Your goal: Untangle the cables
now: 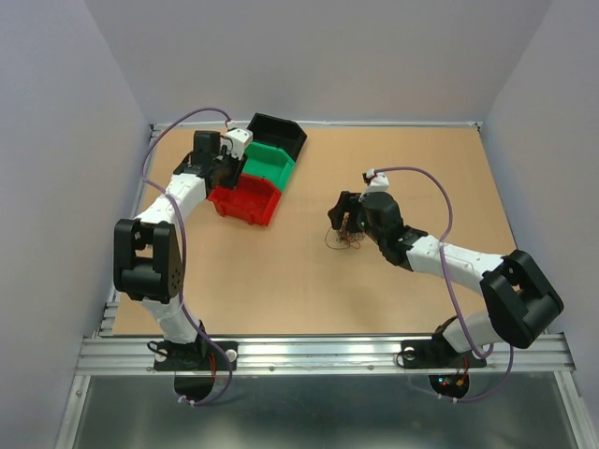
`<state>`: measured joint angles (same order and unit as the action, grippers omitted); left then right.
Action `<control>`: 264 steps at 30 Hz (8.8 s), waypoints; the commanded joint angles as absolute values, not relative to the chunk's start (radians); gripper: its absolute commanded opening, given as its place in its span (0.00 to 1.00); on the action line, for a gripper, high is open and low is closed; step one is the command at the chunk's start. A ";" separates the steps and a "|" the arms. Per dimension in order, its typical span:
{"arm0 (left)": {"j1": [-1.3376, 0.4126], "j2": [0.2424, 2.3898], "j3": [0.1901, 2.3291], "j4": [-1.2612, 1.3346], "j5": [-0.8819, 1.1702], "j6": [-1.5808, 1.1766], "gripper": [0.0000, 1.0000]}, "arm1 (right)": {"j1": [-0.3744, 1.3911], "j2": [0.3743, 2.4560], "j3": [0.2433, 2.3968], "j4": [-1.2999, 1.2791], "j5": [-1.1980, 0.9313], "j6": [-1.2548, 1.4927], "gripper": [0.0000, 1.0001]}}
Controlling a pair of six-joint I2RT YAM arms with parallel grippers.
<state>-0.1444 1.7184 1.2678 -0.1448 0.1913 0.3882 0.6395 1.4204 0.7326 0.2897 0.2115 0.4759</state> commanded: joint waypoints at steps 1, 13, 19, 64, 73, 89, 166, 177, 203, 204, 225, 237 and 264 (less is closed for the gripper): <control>-0.150 1.648 1.256 -0.146 0.218 0.397 0.47 | 0.646 1.425 0.799 0.298 0.239 0.486 0.76; -0.179 1.588 1.281 -0.219 0.233 0.425 0.49 | 0.644 1.413 0.801 0.291 0.248 0.486 0.76; -0.388 1.503 1.281 -0.239 0.266 0.511 0.66 | 0.641 1.387 0.798 0.256 0.353 0.538 0.77; -0.716 1.991 1.425 0.123 0.408 0.486 0.08 | 0.563 1.057 0.580 0.350 0.534 0.644 0.72; -0.716 1.885 1.329 0.149 0.429 0.489 0.00 | 0.563 1.058 0.557 0.400 0.476 0.621 0.71; -0.712 1.568 1.155 0.144 0.491 0.528 0.00 | 0.564 1.115 0.535 0.521 0.279 0.511 0.71; -0.650 1.313 1.086 0.248 0.608 0.393 0.00 | 0.658 1.590 0.626 0.838 -0.098 0.488 0.49; -0.640 1.151 1.337 0.183 0.396 0.376 0.00 | 0.657 1.772 0.698 0.795 -0.089 0.620 0.47; -0.459 1.256 1.835 0.124 -0.129 0.207 0.00 | 0.655 1.684 0.746 0.510 0.279 0.687 0.18; -0.457 1.253 1.832 0.124 -0.127 0.206 0.00 | 0.655 1.672 0.742 0.497 0.310 0.696 0.18; -0.431 1.460 1.899 0.072 -0.181 0.270 0.00 | 0.611 1.431 0.655 0.344 0.735 0.835 0.81; -0.379 1.459 1.767 0.121 -0.106 0.241 0.00 | 0.611 1.379 0.649 0.342 0.723 0.802 0.96; -0.296 1.304 1.371 0.304 -0.026 0.233 0.00 | 0.611 1.333 0.624 0.382 0.661 0.761 0.96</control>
